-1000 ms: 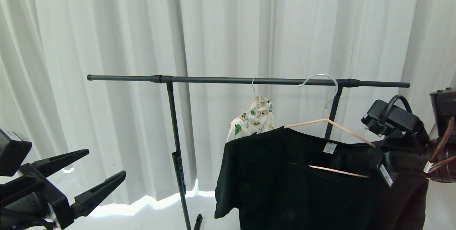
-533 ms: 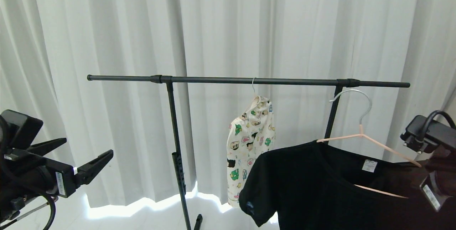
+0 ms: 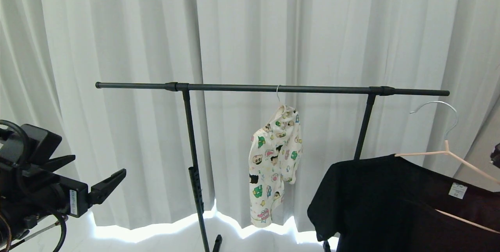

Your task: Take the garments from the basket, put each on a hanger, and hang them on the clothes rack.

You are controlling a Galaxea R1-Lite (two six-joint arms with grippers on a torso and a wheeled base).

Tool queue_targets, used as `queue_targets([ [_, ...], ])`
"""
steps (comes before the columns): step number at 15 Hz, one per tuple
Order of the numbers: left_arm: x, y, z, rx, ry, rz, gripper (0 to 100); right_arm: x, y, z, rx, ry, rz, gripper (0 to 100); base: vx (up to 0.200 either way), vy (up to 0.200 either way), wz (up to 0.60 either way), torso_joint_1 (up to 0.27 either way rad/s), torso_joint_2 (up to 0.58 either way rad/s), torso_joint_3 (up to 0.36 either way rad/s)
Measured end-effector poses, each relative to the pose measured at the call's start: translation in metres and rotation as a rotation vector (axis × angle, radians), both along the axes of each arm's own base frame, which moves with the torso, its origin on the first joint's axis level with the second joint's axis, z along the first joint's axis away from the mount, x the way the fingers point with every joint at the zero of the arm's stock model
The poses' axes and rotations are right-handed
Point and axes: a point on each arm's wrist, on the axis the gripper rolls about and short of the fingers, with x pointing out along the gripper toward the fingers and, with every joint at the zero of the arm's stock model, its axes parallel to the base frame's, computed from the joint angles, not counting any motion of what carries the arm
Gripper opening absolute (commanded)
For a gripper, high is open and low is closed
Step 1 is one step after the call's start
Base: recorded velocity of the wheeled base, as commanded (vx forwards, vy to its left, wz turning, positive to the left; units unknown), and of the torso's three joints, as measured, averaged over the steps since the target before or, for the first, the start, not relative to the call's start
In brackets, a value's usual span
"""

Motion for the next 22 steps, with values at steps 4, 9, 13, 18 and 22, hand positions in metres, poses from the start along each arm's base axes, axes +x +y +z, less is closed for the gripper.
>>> queue_targets([
  [4,0.001,0.000,-0.004,0.086,0.012,-0.031,100,0.021,-0.007,0.005,-0.041,-0.058,-0.135,0,0.000,0.000,0.00,0.000,0.00,0.000],
  [9,0.002,0.000,-0.006,0.087,0.020,-0.033,100,0.060,0.014,0.003,0.068,-0.154,-0.143,0,0.040,0.000,0.00,0.000,0.00,0.000],
  [13,0.002,-0.001,-0.004,0.088,0.012,-0.041,100,0.075,0.022,-0.002,0.039,-0.131,-0.155,0,0.200,0.000,0.00,-0.002,0.00,0.002],
  [18,0.002,-0.003,-0.002,0.090,0.002,-0.055,100,0.078,0.022,-0.004,0.010,-0.128,-0.186,0,0.200,0.000,0.00,0.008,0.00,0.000],
  [22,0.000,-0.003,0.000,0.094,-0.012,-0.057,100,0.078,0.022,-0.005,0.001,-0.126,-0.197,0,0.200,0.000,0.00,0.001,0.00,-0.001],
])
